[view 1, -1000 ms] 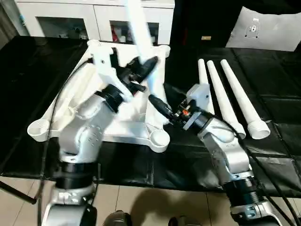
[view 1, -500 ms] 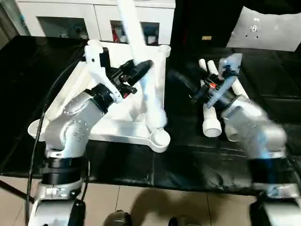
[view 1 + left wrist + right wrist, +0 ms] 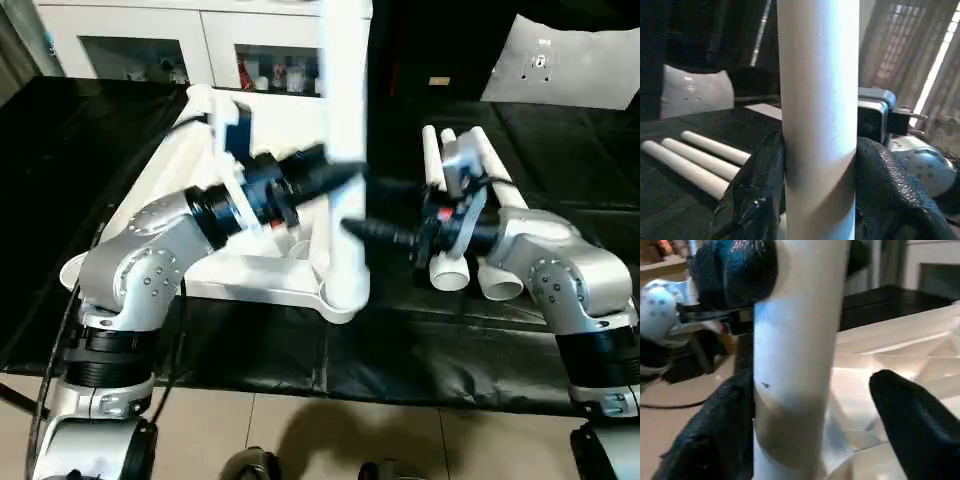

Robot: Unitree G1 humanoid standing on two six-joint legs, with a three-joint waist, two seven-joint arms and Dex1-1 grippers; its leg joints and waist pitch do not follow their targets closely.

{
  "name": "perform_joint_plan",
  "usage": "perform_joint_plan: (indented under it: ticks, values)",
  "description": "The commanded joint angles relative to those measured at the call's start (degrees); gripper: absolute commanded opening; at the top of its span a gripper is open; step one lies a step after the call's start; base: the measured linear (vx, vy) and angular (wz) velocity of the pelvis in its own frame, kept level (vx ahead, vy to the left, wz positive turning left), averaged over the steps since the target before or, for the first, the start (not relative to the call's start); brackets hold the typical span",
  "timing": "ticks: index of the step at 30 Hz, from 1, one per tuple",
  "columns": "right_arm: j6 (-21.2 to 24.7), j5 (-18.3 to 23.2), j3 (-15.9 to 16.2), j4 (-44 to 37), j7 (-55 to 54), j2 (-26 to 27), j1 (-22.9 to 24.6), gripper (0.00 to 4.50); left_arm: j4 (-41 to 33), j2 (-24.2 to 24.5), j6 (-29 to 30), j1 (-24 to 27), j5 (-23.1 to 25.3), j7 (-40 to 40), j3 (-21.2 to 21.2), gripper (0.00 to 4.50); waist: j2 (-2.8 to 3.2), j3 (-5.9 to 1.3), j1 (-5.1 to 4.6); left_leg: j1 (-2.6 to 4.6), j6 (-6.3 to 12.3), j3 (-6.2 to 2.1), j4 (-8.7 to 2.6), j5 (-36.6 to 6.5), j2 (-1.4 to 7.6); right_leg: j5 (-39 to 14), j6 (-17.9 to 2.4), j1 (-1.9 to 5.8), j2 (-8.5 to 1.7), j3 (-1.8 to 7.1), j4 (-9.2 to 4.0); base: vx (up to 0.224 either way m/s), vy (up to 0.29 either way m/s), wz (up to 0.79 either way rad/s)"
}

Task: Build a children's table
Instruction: Pick table leg

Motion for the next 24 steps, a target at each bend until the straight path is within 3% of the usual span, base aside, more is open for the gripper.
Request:
perform_joint_plan:
  ticks: [1,4,9,14,16,24]
  values:
    - [0.4,-0.7,1.2,-0.6,1.7,-0.9,-1.2,3.45,-2.3,0.2,0.0,-2.0,-0.9,-2.5,-1.4,1.81,-0.15,-5.33,0.31,1.46,2.81,-1.18,-3.78,-5.9,4.44,-5.6,-15.4,3.21,-5.42,2.20,-3.83,0.000,0.000,0.00]
    - [0.1,-2.3,3.6,-0.8,4.0,-2.1,-0.9,3.34,-1.5,0.1,-0.6,-2.9,-0.4,-3.1,-1.7,1.81,-0.21,-5.47,0.43,1.46,3.12,-1.07,-3.58,-5.4,4.43,-4.7,-15.7,3.27,-5.50,2.26,-3.74,0.000,0.000,0.00]
    - [0.0,-4.1,4.9,0.9,2.7,-1.1,-1.4,2.70,-1.7,-0.6,-0.8,-3.7,-0.7,-3.5,-1.7,1.81,-0.37,-5.50,0.45,1.35,3.10,-1.08,-3.48,-5.1,4.37,-5.3,-15.6,3.37,-5.53,2.18,-3.71,0.000,0.000,0.00]
    - [0.0,-4.4,5.1,1.5,2.3,-0.7,-1.5,2.51,-1.2,-0.6,-1.2,-4.1,-0.5,-3.7,-1.6,1.81,-0.35,-5.49,0.44,1.42,2.87,-1.11,-3.51,-5.5,4.43,-6.0,-15.3,3.31,-5.46,2.17,-3.72,0.000,0.000,0.00]
    - [0.1,-4.5,5.0,1.5,2.3,-0.5,-1.5,2.17,-0.7,-0.2,-1.5,-4.2,0.0,-4.1,-1.6,1.81,-0.21,-5.45,0.45,1.44,2.95,-1.11,-3.49,-5.4,4.39,-5.8,-15.2,3.25,-5.45,2.19,-3.74,0.000,0.000,0.00]
    - [0.5,-3.9,4.0,1.0,1.4,0.5,-0.9,1.89,0.0,-0.2,-2.2,-4.1,1.2,-3.2,-1.7,1.81,-0.21,-5.45,0.53,1.50,2.75,-1.13,-3.53,-5.7,4.42,-5.8,-15.2,3.25,-5.44,2.13,-3.69,0.000,0.000,0.00]
